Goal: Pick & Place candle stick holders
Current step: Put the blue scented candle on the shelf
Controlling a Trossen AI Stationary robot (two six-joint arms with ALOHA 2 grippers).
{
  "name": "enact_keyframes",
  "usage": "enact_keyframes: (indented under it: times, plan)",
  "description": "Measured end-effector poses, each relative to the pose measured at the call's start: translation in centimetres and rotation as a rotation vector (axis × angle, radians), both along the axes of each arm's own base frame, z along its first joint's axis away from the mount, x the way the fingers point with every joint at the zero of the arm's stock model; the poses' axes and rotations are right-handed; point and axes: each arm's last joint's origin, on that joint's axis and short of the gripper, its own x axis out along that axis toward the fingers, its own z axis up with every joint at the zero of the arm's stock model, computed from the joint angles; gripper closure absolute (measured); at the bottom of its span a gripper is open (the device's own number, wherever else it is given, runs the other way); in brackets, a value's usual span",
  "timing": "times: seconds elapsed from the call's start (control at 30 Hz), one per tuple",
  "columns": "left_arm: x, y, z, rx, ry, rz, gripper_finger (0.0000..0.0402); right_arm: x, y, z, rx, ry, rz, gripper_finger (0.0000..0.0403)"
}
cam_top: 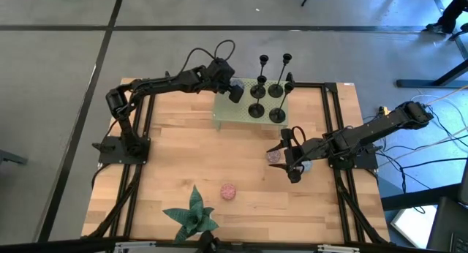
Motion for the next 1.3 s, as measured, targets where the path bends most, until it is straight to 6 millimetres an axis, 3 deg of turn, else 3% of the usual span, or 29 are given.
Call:
enact_keyframes:
  times: [1.3]
  plan:
    - [0.08,0.04,0.06,0.028,0.002,-0.024,0.0084,0.0,0.0,0.0,0.0,0.0,0.0,0.0171]
